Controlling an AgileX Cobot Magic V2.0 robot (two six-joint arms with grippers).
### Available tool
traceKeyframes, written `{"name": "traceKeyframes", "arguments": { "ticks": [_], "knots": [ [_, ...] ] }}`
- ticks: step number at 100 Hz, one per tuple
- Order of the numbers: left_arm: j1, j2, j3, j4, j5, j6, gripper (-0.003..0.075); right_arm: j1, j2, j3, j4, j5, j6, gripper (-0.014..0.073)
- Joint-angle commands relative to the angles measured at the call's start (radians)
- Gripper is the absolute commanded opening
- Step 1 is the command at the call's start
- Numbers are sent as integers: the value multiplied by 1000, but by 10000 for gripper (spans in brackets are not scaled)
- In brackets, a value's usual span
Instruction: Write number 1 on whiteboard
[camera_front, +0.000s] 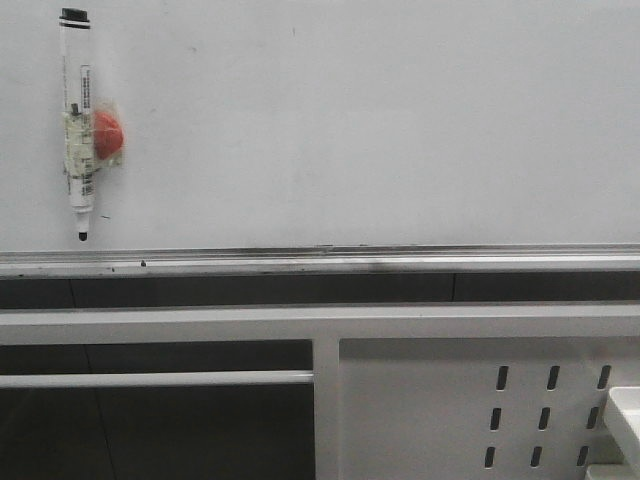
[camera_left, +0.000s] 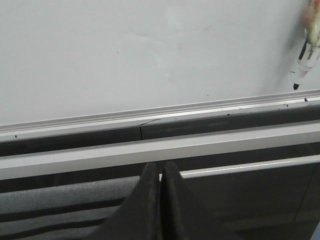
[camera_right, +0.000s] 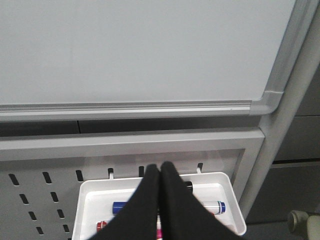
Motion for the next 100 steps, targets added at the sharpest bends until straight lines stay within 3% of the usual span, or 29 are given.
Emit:
{"name": "traceKeyframes", "arguments": {
  "ticks": [1, 21, 44, 56, 83, 100],
  "knots": [
    [1, -22, 35, -10, -55, 1, -20, -8, -19, 13, 2, -17, -3, -59],
    [1, -22, 35, -10, -67, 1, -20, -8, -19, 13, 2, -17, -3, -59],
    [1, -22, 35, -90, -280, 1, -20, -8, -19, 13, 2, -17, -3, -59],
    [1, -22, 35, -90, -303, 1, -20, -8, -19, 13, -3, -30, -3, -59],
    [1, -22, 35, -90, -336, 1, -20, -8, -19, 13, -3, -353, -3, -59],
    [1, -22, 20, -213, -336, 1, -20, -8, -19, 13, 17, -544, 14, -59]
  ]
}}
